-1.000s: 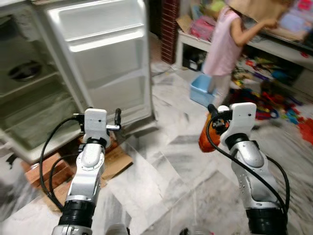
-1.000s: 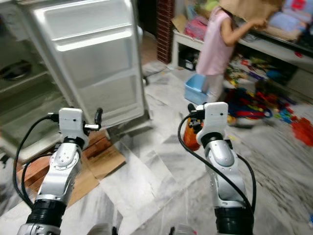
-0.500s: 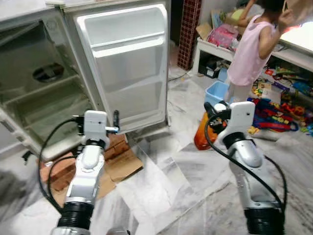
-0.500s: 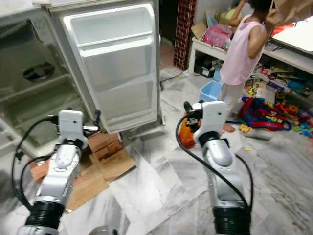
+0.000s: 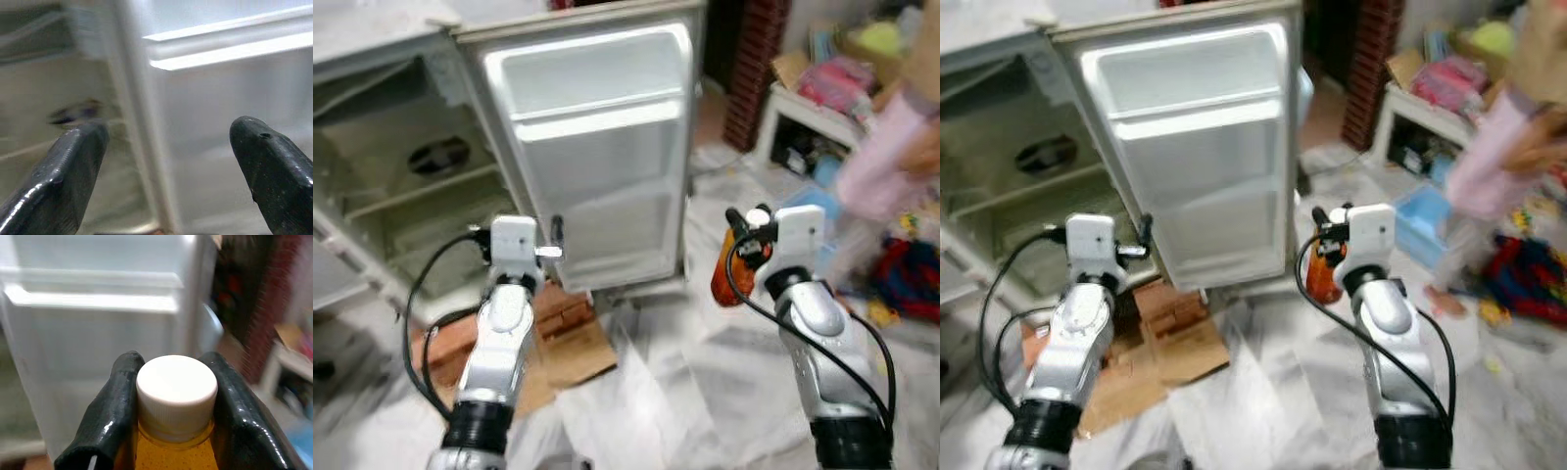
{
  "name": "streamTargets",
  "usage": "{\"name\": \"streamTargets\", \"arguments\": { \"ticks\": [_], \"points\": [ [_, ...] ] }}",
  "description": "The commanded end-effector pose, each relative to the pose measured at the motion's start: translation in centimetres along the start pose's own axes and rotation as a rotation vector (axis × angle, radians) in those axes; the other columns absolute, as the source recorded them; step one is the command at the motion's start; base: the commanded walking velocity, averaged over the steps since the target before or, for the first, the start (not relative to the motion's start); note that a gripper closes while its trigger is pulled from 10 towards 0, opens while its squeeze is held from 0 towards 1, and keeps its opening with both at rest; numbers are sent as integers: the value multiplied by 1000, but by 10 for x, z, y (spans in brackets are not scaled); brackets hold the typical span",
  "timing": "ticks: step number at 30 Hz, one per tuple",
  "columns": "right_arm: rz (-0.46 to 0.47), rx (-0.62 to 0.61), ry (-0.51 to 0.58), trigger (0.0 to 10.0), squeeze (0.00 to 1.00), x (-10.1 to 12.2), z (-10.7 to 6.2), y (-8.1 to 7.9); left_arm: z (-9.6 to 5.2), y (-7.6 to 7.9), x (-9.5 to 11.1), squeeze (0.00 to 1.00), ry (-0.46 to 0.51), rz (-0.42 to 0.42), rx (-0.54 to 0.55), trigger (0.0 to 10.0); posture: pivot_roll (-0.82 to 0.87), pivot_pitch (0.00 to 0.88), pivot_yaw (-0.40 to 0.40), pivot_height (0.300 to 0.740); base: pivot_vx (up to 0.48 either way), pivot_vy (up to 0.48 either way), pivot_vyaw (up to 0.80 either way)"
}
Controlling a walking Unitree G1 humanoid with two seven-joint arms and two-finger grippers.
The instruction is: Restocking fridge
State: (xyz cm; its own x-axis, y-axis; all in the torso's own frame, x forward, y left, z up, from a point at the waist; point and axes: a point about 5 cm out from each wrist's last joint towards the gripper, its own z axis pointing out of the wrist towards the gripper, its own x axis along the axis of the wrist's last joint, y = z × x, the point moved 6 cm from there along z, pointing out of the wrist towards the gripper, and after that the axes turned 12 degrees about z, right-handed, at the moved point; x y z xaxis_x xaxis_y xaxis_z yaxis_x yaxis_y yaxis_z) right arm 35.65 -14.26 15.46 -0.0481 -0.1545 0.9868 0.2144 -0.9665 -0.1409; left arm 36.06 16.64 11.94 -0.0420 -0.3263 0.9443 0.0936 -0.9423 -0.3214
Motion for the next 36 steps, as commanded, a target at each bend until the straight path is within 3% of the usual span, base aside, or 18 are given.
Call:
{"name": "streamTargets", "arguments": {
  "ticks": [1,7,18,23,28,32,36],
  "points": [
    [15,38,21,10000,0,3,2,-11,-3,-5,-10,0,-40,2,12,10000,33,10,-23,740,472,0,0],
    [16,40,22,10000,0,3,6,-9,-12,-11,-15,0,-68,-29,31,10000,42,24,-35,740,464,0,0],
    [9,-12,9,10000,0,-3,-3,7,-23,-22,-30,0,-153,-46,64,10000,14,22,-8,740,128,431,0],
    [12,-33,1,10000,0,-8,-8,14,-27,-18,-25,0,-112,-26,49,10000,6,0,2,740,0,192,0],
    [4,-23,4,10000,0,-6,-7,12,-26,-15,-25,0,-161,-44,58,10000,7,0,2,740,0,0,0],
    [-15,9,23,10000,0,-1,0,4,-29,-2,-27,0,-188,-108,-22,10000,14,0,-1,740,0,0,766],
    [-9,6,34,10000,0,2,4,5,-32,0,-26,0,-167,-111,-47,10000,17,3,1,740,0,0,800]
  ]
}}
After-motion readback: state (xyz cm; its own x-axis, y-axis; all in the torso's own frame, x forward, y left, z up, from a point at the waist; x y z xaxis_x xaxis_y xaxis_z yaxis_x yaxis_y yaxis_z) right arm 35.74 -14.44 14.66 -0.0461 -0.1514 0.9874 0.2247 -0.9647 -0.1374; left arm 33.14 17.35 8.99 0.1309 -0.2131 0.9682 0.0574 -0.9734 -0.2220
